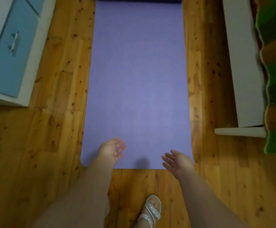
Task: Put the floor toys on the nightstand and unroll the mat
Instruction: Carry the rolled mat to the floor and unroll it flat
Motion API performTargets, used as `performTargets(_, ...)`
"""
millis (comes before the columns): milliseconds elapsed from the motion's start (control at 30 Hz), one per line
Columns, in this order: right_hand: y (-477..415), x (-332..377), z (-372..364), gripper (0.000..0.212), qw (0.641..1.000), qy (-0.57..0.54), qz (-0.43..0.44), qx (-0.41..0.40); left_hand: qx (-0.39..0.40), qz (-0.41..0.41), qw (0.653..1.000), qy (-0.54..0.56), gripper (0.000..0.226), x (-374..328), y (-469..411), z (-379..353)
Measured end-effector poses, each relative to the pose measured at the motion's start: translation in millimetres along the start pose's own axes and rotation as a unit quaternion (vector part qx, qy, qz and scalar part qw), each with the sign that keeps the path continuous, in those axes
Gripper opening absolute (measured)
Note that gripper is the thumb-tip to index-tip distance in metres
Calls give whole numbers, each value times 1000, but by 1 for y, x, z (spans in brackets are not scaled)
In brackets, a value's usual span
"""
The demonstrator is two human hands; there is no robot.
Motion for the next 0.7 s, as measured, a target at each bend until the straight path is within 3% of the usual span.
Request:
performTargets(300, 142, 103, -10, 41, 995, -48, 65, 61, 48, -41, 997, 46, 37, -98, 128, 9)
performTargets(467, 244, 154, -23, 41, 987, -72, 102, 100, 86, -84, 990, 67, 19, -166, 216, 27)
performTargets(700, 350, 185, -59, 39, 981, -106, 118, 114, 117, -122, 984, 57, 18, -246, 285, 70)
Point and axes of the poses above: each hand's wrist, its own y-axis away from the middle knuckle, its own z-axis out of the back of the hand, x = y × z, the point moved 9 cm from there along -y, towards the middle knuckle, and after that the axes turned 12 degrees about -x, right-handed, at the moved point
